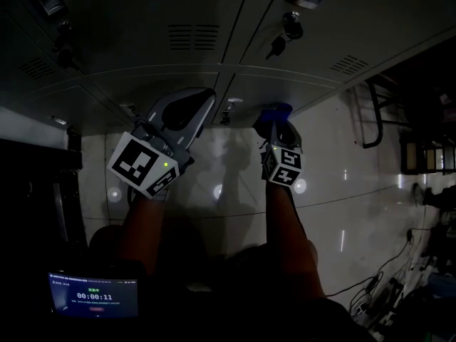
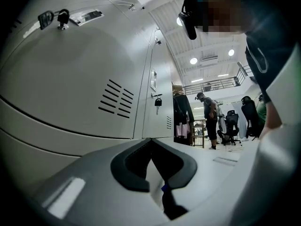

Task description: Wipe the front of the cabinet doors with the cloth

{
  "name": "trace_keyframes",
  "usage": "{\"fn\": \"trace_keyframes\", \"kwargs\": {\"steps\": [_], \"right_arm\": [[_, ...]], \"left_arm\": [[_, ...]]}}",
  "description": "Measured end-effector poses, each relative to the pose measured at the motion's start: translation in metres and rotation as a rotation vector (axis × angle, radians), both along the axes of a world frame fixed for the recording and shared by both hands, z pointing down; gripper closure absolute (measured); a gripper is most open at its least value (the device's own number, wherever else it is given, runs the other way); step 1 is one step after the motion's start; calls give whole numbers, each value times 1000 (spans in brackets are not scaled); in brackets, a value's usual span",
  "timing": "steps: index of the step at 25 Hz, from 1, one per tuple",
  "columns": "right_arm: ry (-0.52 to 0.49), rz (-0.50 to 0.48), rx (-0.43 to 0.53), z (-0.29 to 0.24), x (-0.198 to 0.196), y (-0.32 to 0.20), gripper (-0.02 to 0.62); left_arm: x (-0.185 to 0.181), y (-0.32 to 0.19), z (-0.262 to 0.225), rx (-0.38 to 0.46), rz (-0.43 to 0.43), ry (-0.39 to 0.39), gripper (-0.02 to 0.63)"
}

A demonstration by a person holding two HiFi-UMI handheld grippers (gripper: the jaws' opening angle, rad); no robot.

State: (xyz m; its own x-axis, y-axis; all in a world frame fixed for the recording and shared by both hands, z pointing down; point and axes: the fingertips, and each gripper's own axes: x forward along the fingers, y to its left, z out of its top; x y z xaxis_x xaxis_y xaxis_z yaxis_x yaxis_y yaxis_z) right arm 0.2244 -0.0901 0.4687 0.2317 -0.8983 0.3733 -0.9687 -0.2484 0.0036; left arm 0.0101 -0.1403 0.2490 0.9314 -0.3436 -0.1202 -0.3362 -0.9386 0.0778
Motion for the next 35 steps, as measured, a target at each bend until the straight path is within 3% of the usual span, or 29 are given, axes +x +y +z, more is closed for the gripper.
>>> {"fn": "trace_keyframes", "kwargs": {"steps": [8, 12, 15, 21, 25, 28, 35], "right_arm": [[-33, -130, 81, 46, -102, -27, 518], [-65, -138, 138, 67, -125, -38, 520], [-86, -110, 163, 78, -120, -43, 519], [-36, -154, 171, 77, -121, -53, 519], [11, -199, 166, 76, -119, -55, 520], [23, -197, 163, 78, -112, -55, 519], [38, -54, 94, 98, -48, -41, 518]], "left_arm": [[3, 10, -10, 30, 37, 21, 601], [0, 16, -9, 18, 48, 35, 601], [5, 24, -2, 21, 60, 14, 601], [19, 51, 27, 62, 95, -134, 600], [23, 49, 43, 84, 52, -112, 601], [22, 42, 75, 57, 1, -145, 601], [2, 19, 114, -17, -88, -144, 601]]}}
